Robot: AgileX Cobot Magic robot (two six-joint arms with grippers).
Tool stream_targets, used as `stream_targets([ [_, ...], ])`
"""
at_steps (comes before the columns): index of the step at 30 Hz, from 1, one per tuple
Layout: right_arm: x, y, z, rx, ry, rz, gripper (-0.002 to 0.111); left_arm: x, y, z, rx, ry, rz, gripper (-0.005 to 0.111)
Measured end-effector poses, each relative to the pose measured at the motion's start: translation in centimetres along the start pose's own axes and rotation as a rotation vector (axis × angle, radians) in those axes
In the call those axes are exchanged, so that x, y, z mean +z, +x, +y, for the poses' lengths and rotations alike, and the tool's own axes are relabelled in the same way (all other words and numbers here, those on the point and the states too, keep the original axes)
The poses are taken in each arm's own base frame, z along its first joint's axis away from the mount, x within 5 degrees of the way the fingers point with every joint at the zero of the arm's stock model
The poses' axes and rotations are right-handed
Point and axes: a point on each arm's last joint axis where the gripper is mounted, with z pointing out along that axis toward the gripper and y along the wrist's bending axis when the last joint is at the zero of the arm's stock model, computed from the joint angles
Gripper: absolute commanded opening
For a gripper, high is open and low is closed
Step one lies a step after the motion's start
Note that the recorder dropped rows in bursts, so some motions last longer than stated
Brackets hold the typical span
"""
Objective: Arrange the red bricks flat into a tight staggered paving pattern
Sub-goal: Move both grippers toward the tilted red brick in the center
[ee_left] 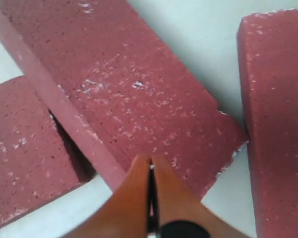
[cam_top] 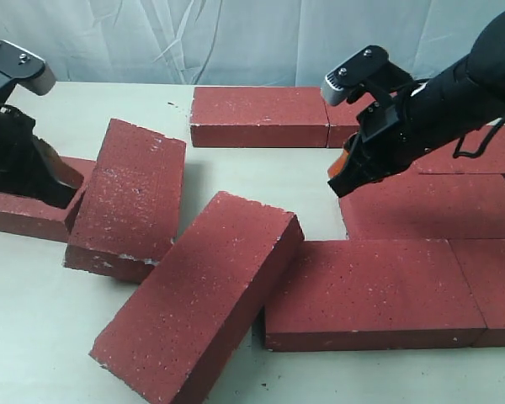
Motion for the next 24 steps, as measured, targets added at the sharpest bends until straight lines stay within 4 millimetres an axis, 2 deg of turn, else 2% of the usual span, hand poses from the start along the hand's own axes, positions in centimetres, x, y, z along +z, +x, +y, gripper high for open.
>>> stream_targets([
  [4, 0.8, -1.1, 0.1, -0.02, -0.09, -0.044, -0.001, -0.1, 0.1, -0.6, 0.085, 0.06, 0.013, 0.0],
  [6, 1.2, -1.5, -0.1, -0.016, -0.105, -0.06, -0.001, -0.1, 0.5, -1.3, 0.161, 0.144, 0.045, 0.0],
  [9, 1.6, -1.5, -0.2, -0.019, -0.114, -0.058, -0.001, 0.5, 0.9, -3.4, 0.308, 0.317, 0.105, 0.0],
  [12, 1.7, -1.5, -0.2, -0.018, -0.115, -0.06, -0.001, 1.3, 1.1, -5.5, 0.422, 0.396, 0.169, 0.0],
  [15, 1.7, -1.5, -0.2, -0.018, -0.115, -0.06, -0.001, 1.6, 1.1, -7.3, 0.414, 0.415, 0.212, 0.0],
  [20, 1.7, -1.5, -0.2, -0.021, -0.115, -0.06, -0.001, 2.1, 1.7, -9.6, 0.332, 0.28, 0.391, 0.0],
  [24, 1.7, -1.5, -0.2, -0.021, -0.115, -0.06, -0.001, 2.1, 2.1, -11.7, 0.325, 0.28, 0.456, 0.0],
])
